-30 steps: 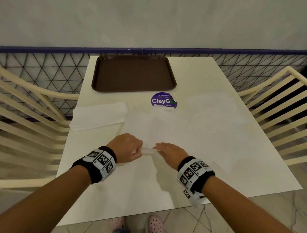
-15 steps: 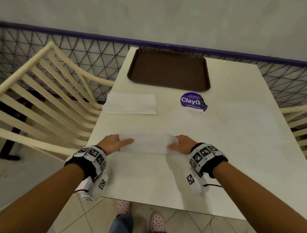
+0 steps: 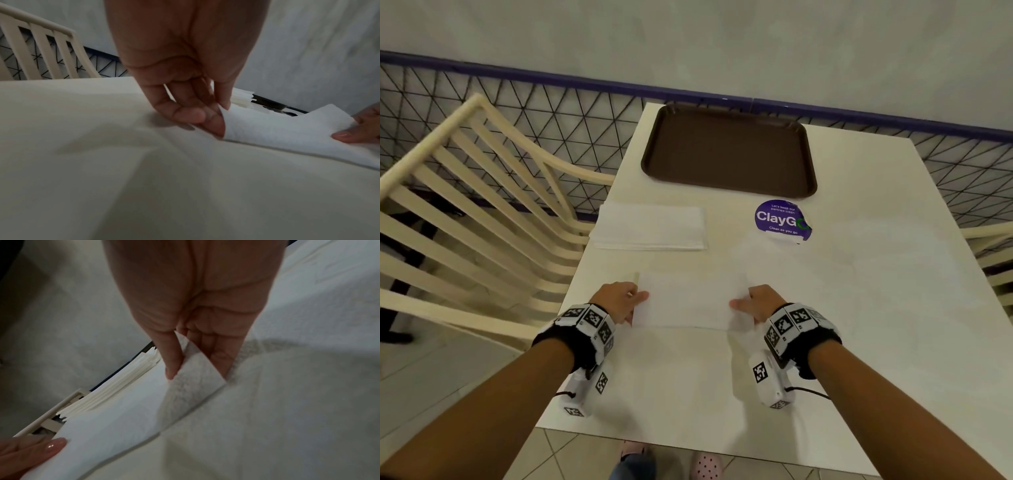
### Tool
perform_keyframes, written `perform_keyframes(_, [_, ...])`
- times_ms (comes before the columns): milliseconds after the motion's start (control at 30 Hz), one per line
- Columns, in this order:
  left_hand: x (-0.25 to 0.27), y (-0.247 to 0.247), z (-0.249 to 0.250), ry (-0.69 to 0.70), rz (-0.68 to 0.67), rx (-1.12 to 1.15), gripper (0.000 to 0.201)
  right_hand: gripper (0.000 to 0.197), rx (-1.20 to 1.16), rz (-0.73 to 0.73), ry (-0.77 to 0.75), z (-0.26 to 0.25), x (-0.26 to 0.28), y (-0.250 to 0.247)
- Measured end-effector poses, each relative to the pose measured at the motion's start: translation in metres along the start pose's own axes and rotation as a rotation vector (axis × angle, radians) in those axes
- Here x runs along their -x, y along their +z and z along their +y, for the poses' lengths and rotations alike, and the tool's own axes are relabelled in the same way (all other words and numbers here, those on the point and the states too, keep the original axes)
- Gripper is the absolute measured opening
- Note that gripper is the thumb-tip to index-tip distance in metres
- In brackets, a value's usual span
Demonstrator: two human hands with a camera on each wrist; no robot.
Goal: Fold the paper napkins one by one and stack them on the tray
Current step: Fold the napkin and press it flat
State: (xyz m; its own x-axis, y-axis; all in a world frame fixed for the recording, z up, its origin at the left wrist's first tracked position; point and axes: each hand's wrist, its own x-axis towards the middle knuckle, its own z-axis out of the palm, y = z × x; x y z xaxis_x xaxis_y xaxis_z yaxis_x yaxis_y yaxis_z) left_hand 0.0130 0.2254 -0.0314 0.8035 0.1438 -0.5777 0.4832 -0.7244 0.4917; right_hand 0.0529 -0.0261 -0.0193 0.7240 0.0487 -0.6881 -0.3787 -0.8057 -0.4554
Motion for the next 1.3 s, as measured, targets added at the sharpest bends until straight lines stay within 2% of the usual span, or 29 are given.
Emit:
perform_keyframes(67, [-0.001,-0.001,0.003,-0.016,0.002,-0.035,0.028,0.023,-0.010,0.004,0.017,-0.001,-0.001,0.000])
perform_keyframes(233, [-0.004,0.000,0.006,-0.020,0.024,-0.053,0.032,0.033,0.005,0.031,0.052,-0.004,-0.003,-0.001])
perform_keyframes(367, [-0.001,-0.001,0.012,-0.023,0.022,-0.185,0.028,0.033,0.011,0.033,0.062,-0.004,-0.004,-0.001])
perform_keyframes(433, [0.003,-0.001,0.018,-0.002,0.079,-0.246,0.021,0.034,0.013,0.036,0.053,-0.004,-0.004,-0.001])
perform_keyframes(500, [0.003,0.002,0.022,0.081,0.191,-0.343,0.022,0.034,0.021,0.037,0.048,-0.004,-0.005,-0.001])
perform_keyframes(567, [0.006,0.008,0.027,0.254,0.261,-0.524,0.035,0.035,0.043,0.039,0.047,-0.005,-0.005,-0.001])
perform_keyframes(633, [0.010,0.013,0.036,0.406,0.237,-0.705,0.045,0.036,0.066,0.043,0.047,-0.006,-0.006,0.000])
perform_keyframes(667, [0.015,0.015,0.040,0.444,0.247,-0.785,0.044,0.036,0.075,0.045,0.044,-0.006,-0.006,0.000])
perform_keyframes(700, [0.018,0.018,0.043,0.439,0.237,-0.839,0.039,0.037,0.079,0.046,0.040,-0.006,-0.005,0.000])
perform_keyframes(733, [0.019,0.024,0.042,0.415,0.221,-0.796,0.039,0.038,0.082,0.050,0.037,-0.006,-0.004,-0.001])
perform_keyframes(833, [0.018,0.041,0.040,0.313,0.187,-0.680,0.056,0.039,0.083,0.057,0.035,-0.005,-0.005,-0.001])
perform_keyframes(933, [0.024,0.045,0.044,0.287,0.193,-0.688,0.068,0.037,0.076,0.047,0.030,-0.004,-0.006,-0.001])
perform_keyframes(1100, [0.025,0.047,0.045,0.282,0.201,-0.715,0.073,0.036,0.070,0.059,0.007,-0.002,-0.003,-0.001])
perform_keyframes(1167, [0.024,0.048,0.044,0.280,0.209,-0.725,0.074,0.019,0.071,0.134,-0.056,-0.002,0.002,-0.001])
perform_keyframes(1200, [0.024,0.048,0.044,0.279,0.211,-0.728,0.074,0.020,0.069,0.199,-0.098,-0.001,0.006,0.001])
perform_keyframes(1233, [0.025,0.048,0.044,0.281,0.215,-0.732,0.074,0.037,0.112,0.295,-0.152,0.001,0.012,0.006])
perform_keyframes(1300, [0.025,0.048,0.044,0.286,0.227,-0.744,0.075,0.058,0.383,0.572,-0.369,0.005,0.026,0.024])
